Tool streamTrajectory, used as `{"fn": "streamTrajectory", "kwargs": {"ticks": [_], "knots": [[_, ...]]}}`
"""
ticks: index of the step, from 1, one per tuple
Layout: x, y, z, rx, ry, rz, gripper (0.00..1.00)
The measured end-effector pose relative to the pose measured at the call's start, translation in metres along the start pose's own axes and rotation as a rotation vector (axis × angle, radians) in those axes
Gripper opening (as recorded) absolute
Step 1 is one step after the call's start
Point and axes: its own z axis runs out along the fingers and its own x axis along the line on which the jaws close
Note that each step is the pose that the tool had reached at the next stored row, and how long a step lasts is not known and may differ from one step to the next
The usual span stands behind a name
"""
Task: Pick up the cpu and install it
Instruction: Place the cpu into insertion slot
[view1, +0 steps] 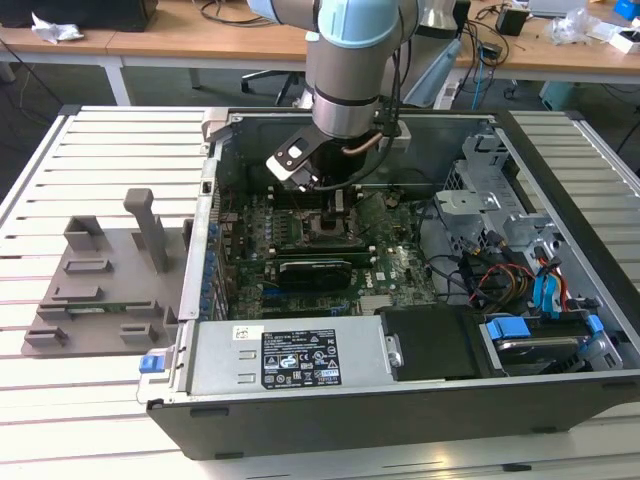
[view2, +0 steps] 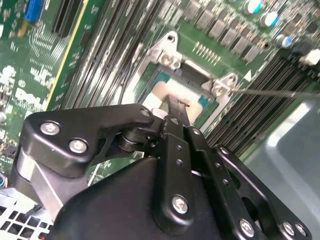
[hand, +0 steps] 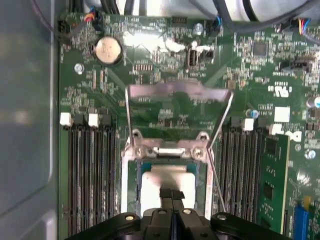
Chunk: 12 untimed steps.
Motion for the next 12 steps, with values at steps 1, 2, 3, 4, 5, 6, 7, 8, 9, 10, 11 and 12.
{"fn": "streamTrajectory", "kwargs": {"ticks": [1,2,3,4,5,6,7,8,9,10,11,12], "knots": [[-0.0001,0.0033,-0.0001,0.0010,0.0002,0.000,0.11],[-0.0002,0.0054,-0.0001,0.0014,0.0003,0.000,0.11],[-0.0002,0.0062,-0.0003,0.0015,0.0001,0.000,0.11],[-0.0001,0.0065,-0.0011,0.0008,0.0011,0.000,0.11],[0.0000,0.0064,-0.0042,0.0008,0.0015,0.000,0.11],[-0.0004,0.0062,-0.0096,0.0016,0.0002,0.000,0.11],[-0.0005,0.0062,-0.0130,0.0016,0.0002,0.000,0.11],[-0.0006,0.0061,-0.0148,0.0016,0.0002,0.000,0.11],[-0.0006,0.0061,-0.0165,0.0016,0.0003,0.000,0.11],[-0.0005,0.0061,-0.0190,0.0016,0.0003,0.000,0.11],[-0.0002,0.0059,-0.0211,0.0017,0.0002,0.000,0.11],[0.0004,0.0058,-0.0238,0.0017,0.0001,0.000,0.11]]}}
